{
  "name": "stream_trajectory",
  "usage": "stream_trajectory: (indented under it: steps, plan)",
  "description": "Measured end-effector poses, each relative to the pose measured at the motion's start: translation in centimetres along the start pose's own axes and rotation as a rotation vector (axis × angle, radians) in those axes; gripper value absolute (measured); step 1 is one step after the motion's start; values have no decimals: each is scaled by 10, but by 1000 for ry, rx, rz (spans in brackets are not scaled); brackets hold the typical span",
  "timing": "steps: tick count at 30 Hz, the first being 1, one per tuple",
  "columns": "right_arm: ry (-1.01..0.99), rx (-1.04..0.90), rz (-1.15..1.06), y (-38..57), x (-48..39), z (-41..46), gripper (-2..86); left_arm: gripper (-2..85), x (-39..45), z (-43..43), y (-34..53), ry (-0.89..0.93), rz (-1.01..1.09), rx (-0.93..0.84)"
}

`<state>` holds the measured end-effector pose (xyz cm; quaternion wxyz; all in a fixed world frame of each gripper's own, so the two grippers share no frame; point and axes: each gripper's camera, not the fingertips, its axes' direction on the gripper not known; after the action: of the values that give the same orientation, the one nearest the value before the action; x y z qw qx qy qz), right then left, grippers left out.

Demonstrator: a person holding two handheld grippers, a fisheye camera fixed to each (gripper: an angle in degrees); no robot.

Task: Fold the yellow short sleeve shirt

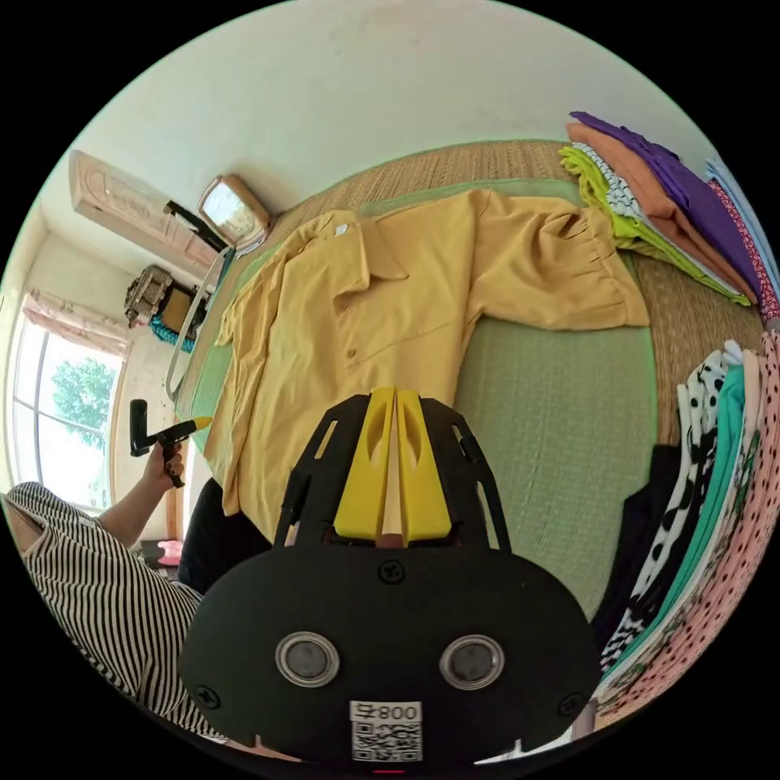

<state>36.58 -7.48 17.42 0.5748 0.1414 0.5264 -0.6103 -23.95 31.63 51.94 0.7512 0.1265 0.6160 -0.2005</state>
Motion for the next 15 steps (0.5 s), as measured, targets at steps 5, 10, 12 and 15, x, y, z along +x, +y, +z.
stream_trajectory:
  steps: [5, 10, 12, 15]
  plan:
    - [83, -176, -24, 53, -41, 41, 1, 61, 1, 44, 39, -16, 0, -146]
    - [69, -241, 11, 70, -49, 68, -1, 38, 2, 72, 51, 48, 5, -149]
    - [62, -231, 1, 69, -56, 68, 0, 45, 6, 71, 56, 0, 27, -107]
    - [71, -179, -51, 59, -77, 63, 3, 64, -2, 61, 68, -89, 11, -27]
